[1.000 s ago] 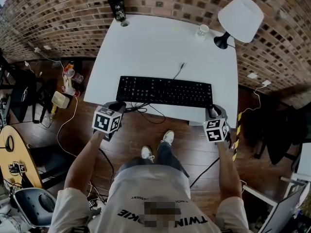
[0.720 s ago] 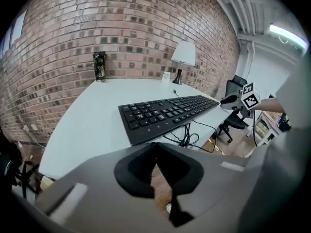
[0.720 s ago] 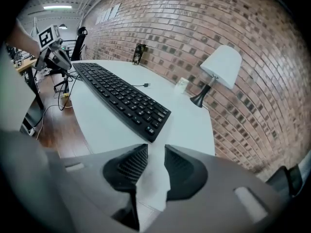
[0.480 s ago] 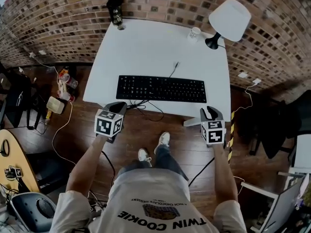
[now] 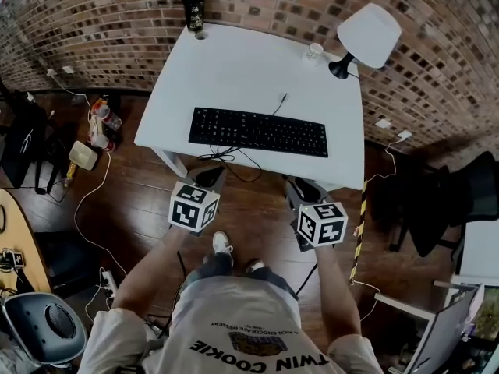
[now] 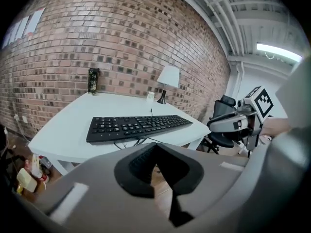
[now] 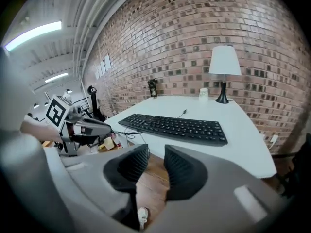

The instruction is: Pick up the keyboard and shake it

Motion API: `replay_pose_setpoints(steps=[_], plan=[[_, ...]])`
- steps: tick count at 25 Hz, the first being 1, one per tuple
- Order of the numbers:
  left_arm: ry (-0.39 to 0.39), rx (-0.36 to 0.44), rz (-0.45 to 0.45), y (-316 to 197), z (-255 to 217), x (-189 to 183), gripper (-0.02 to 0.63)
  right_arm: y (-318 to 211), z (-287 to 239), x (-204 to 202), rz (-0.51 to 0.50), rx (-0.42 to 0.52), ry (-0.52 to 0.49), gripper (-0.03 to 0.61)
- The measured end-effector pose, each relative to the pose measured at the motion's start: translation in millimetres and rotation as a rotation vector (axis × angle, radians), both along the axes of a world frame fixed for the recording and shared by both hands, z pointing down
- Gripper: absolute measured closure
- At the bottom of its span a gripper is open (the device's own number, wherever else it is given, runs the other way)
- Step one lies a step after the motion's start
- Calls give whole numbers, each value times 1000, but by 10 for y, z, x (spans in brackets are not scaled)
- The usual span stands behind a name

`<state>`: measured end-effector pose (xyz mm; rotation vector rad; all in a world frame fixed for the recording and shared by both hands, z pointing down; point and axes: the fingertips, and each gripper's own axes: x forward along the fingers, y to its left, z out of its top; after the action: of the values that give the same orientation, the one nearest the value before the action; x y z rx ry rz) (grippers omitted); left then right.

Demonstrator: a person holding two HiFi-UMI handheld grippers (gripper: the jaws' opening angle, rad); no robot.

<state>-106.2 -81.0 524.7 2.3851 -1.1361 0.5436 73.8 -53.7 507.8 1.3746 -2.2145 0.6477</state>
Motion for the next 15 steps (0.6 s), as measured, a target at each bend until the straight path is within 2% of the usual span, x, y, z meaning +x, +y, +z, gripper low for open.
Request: replay_pose_setpoints(steps=[6,10,15], plan=[[39,47,-23,368,-293,286,607,321,-188,-234,10,23,-124,502],[56,44,-27,687,-400,550,607,660,-274,-246,11,24,-208,525],[56,67,-31,1139,-513,885,607,1153,-350,-196,-20,38,-254,535]])
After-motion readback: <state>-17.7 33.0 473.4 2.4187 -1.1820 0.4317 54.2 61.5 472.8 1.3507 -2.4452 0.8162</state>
